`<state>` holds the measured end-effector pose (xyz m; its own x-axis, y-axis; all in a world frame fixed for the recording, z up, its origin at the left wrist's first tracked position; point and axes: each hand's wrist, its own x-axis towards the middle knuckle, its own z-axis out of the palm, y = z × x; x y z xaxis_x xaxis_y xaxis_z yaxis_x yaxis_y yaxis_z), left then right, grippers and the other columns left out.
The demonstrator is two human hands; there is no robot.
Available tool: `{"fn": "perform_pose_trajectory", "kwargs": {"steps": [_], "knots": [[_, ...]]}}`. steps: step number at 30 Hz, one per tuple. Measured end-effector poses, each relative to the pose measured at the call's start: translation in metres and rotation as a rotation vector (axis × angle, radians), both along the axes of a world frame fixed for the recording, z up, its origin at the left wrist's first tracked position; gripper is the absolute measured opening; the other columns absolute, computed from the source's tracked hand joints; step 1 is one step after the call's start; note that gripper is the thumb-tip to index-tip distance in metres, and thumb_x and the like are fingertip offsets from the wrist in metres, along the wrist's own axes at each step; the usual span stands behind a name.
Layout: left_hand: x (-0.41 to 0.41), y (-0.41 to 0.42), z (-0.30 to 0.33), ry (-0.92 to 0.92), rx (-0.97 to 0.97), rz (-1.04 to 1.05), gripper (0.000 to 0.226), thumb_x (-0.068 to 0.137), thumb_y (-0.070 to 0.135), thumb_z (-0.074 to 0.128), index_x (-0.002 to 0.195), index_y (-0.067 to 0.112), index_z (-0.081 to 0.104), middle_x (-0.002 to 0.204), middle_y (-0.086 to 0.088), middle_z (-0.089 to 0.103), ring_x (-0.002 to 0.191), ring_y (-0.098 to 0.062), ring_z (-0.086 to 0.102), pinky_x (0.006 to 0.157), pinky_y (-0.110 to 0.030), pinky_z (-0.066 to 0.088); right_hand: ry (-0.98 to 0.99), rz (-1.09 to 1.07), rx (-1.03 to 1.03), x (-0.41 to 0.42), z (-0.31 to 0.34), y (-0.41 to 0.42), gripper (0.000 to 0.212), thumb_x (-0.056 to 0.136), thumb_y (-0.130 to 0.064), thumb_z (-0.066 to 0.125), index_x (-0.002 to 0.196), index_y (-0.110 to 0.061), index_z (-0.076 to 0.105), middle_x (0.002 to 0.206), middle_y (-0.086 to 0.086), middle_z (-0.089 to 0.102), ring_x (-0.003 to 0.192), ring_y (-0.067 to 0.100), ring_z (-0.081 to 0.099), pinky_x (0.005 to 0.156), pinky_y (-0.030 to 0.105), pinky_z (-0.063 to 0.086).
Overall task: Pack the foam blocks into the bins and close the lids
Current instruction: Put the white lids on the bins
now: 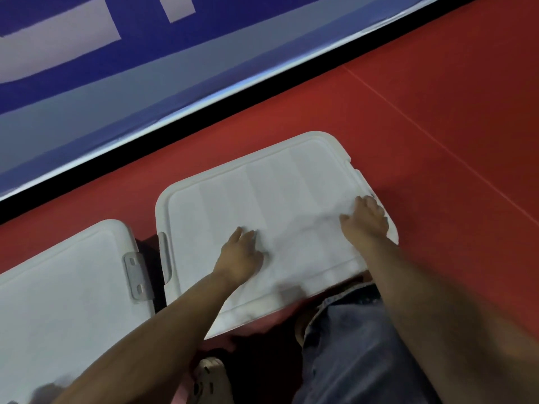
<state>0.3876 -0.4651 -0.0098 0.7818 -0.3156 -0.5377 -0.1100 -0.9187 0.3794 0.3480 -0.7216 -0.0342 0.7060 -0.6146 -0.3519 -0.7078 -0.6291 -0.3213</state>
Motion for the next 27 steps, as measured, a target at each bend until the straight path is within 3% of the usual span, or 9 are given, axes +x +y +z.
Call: {"fn": "perform_pose_trajectory", "kwargs": {"steps": [3, 5, 9, 12, 15, 20, 24, 27], "knots": [[0.004, -0.028, -0.004, -0.019, 0.016, -0.043, 0.059, 0.077, 0.051, 0.038, 0.121, 0.014, 0.054, 0.128, -0.009, 0.049, 0.123, -0.032, 0.047, 0.099, -0.038, 0.043, -0.123, -0.136, -0.023, -0.002, -0.007, -0.024, 0.053, 0.090, -0.037, 0.053, 0.135, -0.012, 0.042, 0.142, 0.015, 0.036, 0.124, 0.038, 0.037, 0.103, 0.045, 0.035], [0.007, -0.044, -0.002, -0.015, 0.033, -0.126, 0.059, 0.078, 0.045, 0.037, 0.129, 0.018, 0.050, 0.140, -0.012, 0.041, 0.129, -0.036, 0.042, 0.102, -0.044, 0.041, -0.126, -0.207, 0.033, -0.005, -0.017, -0.042, 0.058, 0.089, -0.042, 0.054, 0.134, -0.008, 0.042, 0.137, 0.021, 0.042, 0.122, 0.041, 0.041, 0.099, 0.044, 0.037], [0.016, -0.065, -0.002, -0.055, 0.087, -0.248, 0.052, 0.093, 0.025, 0.044, 0.145, 0.023, 0.036, 0.157, -0.008, 0.020, 0.140, -0.035, 0.024, 0.113, -0.041, 0.028, -0.145, -0.293, 0.242, -0.005, -0.028, -0.067, 0.081, 0.078, -0.059, 0.062, 0.134, -0.005, 0.042, 0.132, 0.020, 0.050, 0.120, 0.038, 0.048, 0.096, 0.042, 0.040], [0.017, -0.076, -0.009, -0.170, 0.128, -0.343, 0.052, 0.094, 0.025, 0.044, 0.145, 0.022, 0.036, 0.155, -0.006, 0.021, 0.142, -0.033, 0.019, 0.112, -0.042, 0.027, -0.223, -0.306, 0.296, 0.006, -0.025, -0.073, 0.090, 0.072, -0.054, 0.072, 0.141, -0.010, 0.035, 0.137, 0.014, 0.048, 0.126, 0.033, 0.046, 0.099, 0.040, 0.039], [0.017, -0.082, -0.020, -0.275, 0.134, -0.470, 0.053, 0.095, 0.035, 0.043, 0.147, 0.025, 0.032, 0.159, -0.005, 0.016, 0.146, -0.030, 0.012, 0.114, -0.044, 0.021, -0.241, -0.359, 0.402, 0.015, -0.025, -0.073, 0.082, 0.073, -0.051, 0.072, 0.136, -0.011, 0.040, 0.134, 0.010, 0.051, 0.120, 0.030, 0.050, 0.089, 0.034, 0.040], [0.016, -0.092, -0.024, -0.231, 0.136, -0.471, 0.055, 0.096, 0.038, 0.043, 0.148, 0.027, 0.029, 0.159, -0.005, 0.012, 0.146, -0.030, 0.009, 0.116, -0.046, 0.021, -0.298, -0.400, 0.545, 0.017, -0.030, -0.079, 0.093, 0.070, -0.042, 0.080, 0.144, -0.010, 0.033, 0.143, 0.008, 0.042, 0.127, 0.025, 0.046, 0.093, 0.028, 0.036], [0.015, -0.093, -0.022, -0.204, 0.137, -0.458, 0.056, 0.094, 0.039, 0.044, 0.147, 0.026, 0.029, 0.159, -0.008, 0.013, 0.146, -0.030, 0.010, 0.116, -0.047, 0.021, -0.383, -0.318, 0.330, 0.022, -0.030, -0.072, 0.073, 0.067, -0.035, 0.083, 0.127, -0.006, 0.052, 0.131, 0.012, 0.042, 0.114, 0.029, 0.051, 0.095, 0.030, 0.040], [0.019, -0.088, -0.012, -0.206, 0.160, -0.432, 0.063, 0.089, 0.049, 0.037, 0.147, 0.027, 0.028, 0.159, -0.008, 0.013, 0.146, -0.030, 0.012, 0.116, -0.047, 0.022, -0.437, -0.287, 0.318, 0.025, -0.030, -0.065, 0.054, 0.076, -0.024, 0.076, 0.122, -0.003, 0.058, 0.126, 0.016, 0.042, 0.110, 0.031, 0.052, 0.100, 0.028, 0.038]]}}
